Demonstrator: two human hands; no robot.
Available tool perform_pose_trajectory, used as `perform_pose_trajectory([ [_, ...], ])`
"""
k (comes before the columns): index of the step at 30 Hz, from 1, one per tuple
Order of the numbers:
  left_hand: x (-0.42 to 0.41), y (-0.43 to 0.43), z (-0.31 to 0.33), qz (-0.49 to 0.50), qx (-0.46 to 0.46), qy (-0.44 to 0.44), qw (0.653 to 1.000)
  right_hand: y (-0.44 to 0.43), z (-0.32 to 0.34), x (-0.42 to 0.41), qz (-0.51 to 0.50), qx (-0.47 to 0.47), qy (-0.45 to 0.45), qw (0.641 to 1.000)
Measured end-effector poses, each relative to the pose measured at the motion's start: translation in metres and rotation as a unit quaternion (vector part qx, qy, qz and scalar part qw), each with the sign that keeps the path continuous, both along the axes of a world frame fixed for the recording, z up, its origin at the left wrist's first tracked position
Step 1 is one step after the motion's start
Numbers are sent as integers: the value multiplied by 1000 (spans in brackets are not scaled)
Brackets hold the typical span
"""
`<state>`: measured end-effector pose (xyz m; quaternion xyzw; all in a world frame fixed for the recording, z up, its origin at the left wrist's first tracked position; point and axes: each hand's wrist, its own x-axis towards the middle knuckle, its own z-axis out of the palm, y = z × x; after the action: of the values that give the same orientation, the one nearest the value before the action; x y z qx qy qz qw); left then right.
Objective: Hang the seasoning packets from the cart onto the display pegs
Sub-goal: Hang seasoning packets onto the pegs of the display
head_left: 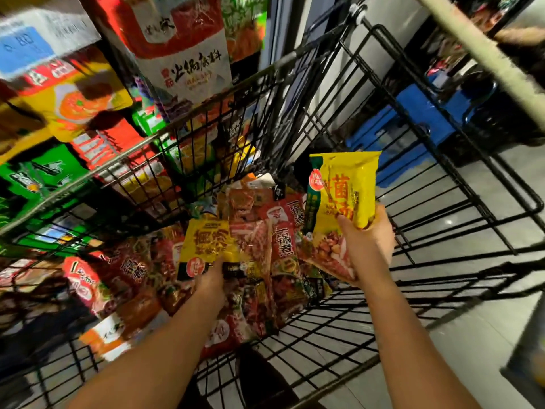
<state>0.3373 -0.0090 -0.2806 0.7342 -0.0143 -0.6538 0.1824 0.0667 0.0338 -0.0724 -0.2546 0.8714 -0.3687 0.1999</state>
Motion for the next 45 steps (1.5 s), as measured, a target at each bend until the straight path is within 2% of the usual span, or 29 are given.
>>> perform_pose_trajectory([
  [4, -1, -21, -53, 37, 17, 42, 998, 3, -1, -4, 0, -4, -2, 1000],
  [8, 3, -18, 9, 68, 0, 37, 997, 3, -1, -4, -4, -12, -24, 1000],
  [14, 46, -15, 102, -83, -62, 54, 993, 0, -6, -2, 18, -3, -48, 999],
  [19, 78, -22, 142, -210, -159, 113, 958, -3, -15, 6, 101, 62, -70, 991],
  [23, 50, -32, 152, -212, -185, 180, 943, -7, -13, 19, 147, 63, -195, 968],
  [26, 18, -34, 166, -216, -204, 184, 937, -8, -13, 27, 150, 68, -281, 945],
  [29, 2, -34, 169, -207, -183, 182, 944, -8, -15, 30, 144, 73, -309, 937],
  [33, -8, -34, 163, -241, -157, 214, 934, -7, -14, 34, 154, 74, -315, 933],
  [36, -16, -34, 161, -288, -176, 199, 920, -6, -12, 38, 158, 49, -388, 907],
  [40, -18, -31, 166, -323, -210, 143, 911, 0, -14, 48, 210, 60, -417, 882],
  [43, -5, -22, 172, -330, -249, 117, 903, 1, -16, 60, 229, 70, -422, 875],
  [45, 11, -19, 178, -333, -274, 108, 896, 0, -18, 78, 212, 66, -416, 882],
])
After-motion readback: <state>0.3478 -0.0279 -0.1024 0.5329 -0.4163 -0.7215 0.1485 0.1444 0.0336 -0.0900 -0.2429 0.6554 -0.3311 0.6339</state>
